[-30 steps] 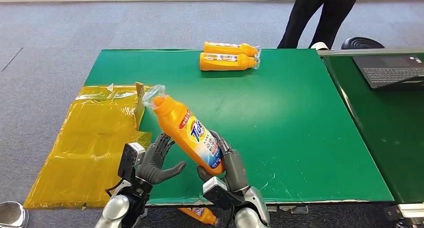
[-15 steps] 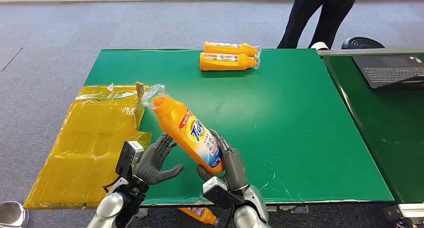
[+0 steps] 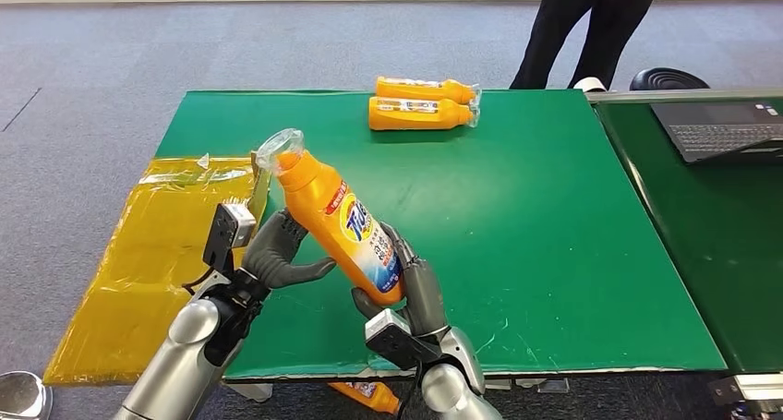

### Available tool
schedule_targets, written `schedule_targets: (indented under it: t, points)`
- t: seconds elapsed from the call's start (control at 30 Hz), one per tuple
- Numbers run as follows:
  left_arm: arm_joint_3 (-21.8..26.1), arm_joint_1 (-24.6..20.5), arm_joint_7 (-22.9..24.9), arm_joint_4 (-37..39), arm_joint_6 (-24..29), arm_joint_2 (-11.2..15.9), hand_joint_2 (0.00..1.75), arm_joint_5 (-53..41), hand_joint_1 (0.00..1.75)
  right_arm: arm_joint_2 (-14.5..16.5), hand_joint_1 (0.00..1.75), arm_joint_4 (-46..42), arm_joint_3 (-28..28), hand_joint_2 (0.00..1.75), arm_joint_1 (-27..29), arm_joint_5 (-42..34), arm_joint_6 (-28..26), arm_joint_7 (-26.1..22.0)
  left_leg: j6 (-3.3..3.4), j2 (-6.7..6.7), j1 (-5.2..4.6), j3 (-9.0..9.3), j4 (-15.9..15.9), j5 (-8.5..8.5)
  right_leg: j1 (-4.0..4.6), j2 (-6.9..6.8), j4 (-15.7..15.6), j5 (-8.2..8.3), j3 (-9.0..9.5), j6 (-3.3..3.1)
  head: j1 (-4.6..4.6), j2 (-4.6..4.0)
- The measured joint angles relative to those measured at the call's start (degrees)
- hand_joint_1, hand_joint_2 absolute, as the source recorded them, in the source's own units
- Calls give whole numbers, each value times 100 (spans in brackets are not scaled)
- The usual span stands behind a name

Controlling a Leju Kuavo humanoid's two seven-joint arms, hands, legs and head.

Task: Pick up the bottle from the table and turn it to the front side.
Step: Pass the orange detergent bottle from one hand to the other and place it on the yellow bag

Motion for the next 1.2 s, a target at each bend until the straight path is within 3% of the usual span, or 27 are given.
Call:
schedule_targets:
  t: [0.57, 0.93, 1.03, 1.2]
  points:
    - [-91, -286, -20, 530, 116, -124, 175, 100, 0, 164, 175, 865, 100, 175, -414, -160, -5, 92, -1, 8, 0, -1, 1, 0, 0, 12, 0, 2, -10, -2, 1, -1]
    - [-411, -546, 192, 671, 68, -270, 175, 345, 0, 295, 175, 1724, 159, 175, -723, -49, -442, -42, -4, 5, -1, -5, 1, 2, 0, 11, 1, 5, -10, -5, -1, 0]
    - [-435, -532, 244, 722, 21, -295, 175, 503, 0, 304, 175, 1925, 203, 175, -751, 141, -654, 234, -4, 8, -1, -5, 1, 2, 0, 12, 0, 5, -12, -4, -1, 0]
    - [-488, -395, 70, 946, -97, -343, 175, 578, 0, 305, 175, 2507, 289, 175, -844, 725, -1692, 974, -4, 8, -1, -9, 1, 2, 0, 14, -1, 5, -18, -5, -2, -1]
